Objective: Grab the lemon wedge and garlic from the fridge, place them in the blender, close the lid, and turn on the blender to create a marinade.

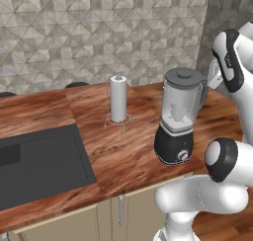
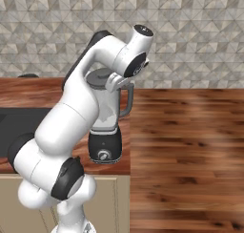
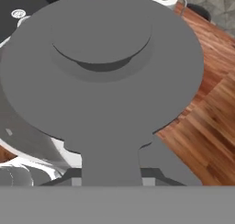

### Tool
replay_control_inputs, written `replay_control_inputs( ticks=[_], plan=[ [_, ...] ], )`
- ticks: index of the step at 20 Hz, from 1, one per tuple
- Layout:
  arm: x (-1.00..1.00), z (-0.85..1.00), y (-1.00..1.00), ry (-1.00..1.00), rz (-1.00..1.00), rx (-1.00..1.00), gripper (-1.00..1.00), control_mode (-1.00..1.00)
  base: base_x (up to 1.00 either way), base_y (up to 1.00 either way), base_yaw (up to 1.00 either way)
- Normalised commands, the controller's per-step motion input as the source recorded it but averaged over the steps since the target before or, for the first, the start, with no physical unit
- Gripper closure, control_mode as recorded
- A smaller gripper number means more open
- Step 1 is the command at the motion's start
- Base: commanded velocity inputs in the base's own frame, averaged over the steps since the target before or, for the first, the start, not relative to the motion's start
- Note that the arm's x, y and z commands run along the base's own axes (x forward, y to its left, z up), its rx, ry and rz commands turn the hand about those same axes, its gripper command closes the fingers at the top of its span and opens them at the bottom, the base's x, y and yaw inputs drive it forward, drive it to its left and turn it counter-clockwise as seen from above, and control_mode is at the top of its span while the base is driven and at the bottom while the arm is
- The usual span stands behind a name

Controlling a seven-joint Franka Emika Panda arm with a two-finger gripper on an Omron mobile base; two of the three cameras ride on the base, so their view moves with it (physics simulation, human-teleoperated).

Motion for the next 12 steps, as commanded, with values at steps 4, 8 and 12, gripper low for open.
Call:
replay_control_inputs(
  ticks=[4, 8, 12],
  plan=[
    [0.13, -0.13, 0.00, 0.00, -0.07, 0.00, 1.00, -1.00, 0.00, 0.00, 0.00],
    [0.02, -0.16, 0.00, 0.00, -0.06, 0.00, 1.00, -1.00, 0.00, 0.00, 0.00],
    [-0.02, -0.07, 0.06, 0.00, -0.03, 0.00, 1.00, -1.00, 0.00, 0.00, 0.00]
  ],
)
